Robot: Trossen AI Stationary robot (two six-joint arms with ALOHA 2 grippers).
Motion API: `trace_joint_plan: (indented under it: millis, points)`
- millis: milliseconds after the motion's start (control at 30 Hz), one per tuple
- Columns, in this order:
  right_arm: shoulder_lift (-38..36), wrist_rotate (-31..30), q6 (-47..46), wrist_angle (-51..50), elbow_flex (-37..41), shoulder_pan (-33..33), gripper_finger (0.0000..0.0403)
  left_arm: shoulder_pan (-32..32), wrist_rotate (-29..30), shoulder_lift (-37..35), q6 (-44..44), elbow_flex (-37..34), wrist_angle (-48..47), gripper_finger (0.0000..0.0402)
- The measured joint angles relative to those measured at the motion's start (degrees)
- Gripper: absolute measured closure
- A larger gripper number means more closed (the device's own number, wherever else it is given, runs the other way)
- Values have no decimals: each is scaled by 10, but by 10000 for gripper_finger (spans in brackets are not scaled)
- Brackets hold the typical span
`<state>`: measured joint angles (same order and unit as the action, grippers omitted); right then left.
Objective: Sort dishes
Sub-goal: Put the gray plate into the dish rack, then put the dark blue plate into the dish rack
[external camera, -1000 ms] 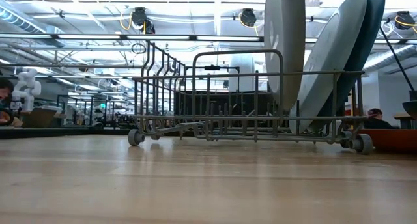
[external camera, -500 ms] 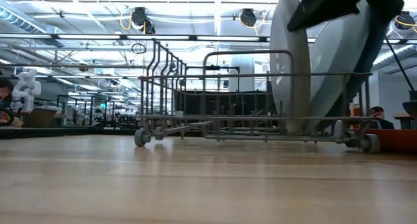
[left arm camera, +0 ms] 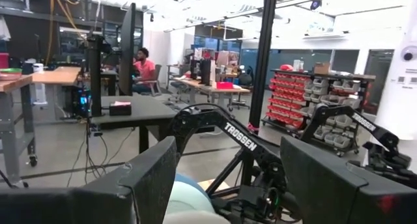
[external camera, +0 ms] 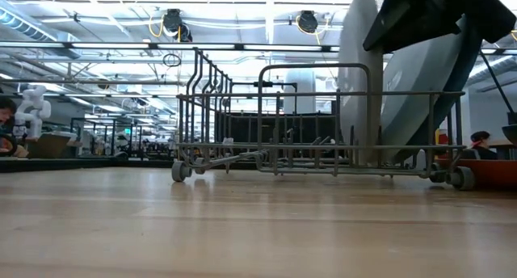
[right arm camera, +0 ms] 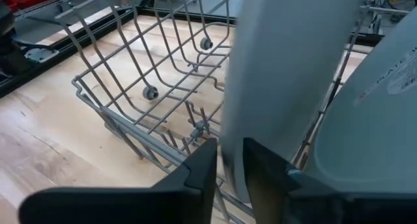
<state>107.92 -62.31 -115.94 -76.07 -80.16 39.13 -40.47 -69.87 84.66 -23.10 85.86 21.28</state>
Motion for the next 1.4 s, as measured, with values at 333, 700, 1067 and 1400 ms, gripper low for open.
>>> trace_joint_plan:
  millis: [333, 700, 1067, 1400]
  points:
    - [0, 26, 27, -25, -41, 6, 247, 1, -9, 0, 29, 0, -36, 130]
    - [0, 27, 97, -70, -112, 8, 233, 14, -9, 0, 121, 0, -145, 130]
    - [0, 27, 209, -88, -183, 10, 247, 24, 60, 0, 303, 0, -363, 130]
    - [0, 23, 346, -111, -294, 22, 248, 76, 86, -3, 359, 0, -403, 130]
